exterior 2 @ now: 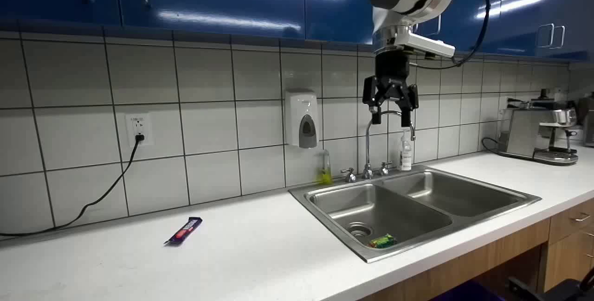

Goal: Remove the green chocolate bar from the sink

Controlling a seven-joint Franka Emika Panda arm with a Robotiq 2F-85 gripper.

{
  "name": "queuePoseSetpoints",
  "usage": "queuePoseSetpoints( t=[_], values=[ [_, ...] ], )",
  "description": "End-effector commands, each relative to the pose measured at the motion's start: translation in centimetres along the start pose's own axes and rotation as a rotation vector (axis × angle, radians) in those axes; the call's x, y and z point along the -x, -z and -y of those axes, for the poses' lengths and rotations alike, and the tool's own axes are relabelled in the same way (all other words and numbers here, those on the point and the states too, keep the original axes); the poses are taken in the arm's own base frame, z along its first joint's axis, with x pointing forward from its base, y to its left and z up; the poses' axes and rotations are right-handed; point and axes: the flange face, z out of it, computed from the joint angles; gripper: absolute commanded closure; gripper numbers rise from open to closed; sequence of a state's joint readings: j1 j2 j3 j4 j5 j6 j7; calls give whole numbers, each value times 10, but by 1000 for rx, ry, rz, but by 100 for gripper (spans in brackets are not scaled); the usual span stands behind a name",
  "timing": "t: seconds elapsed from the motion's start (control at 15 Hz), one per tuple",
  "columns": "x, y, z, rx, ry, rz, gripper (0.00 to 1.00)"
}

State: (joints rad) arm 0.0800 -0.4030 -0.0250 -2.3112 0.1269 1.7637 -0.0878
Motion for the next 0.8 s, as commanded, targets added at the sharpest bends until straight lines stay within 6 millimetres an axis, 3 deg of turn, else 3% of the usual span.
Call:
queuePoseSetpoints(
  t=[0.0,0.4,0.73],
  values=[
    [0,0,0,0,0,1,0],
    [0,0,0,0,0,1,0],
    [-24,-40,-20,8,-30,-16,0]
  ],
)
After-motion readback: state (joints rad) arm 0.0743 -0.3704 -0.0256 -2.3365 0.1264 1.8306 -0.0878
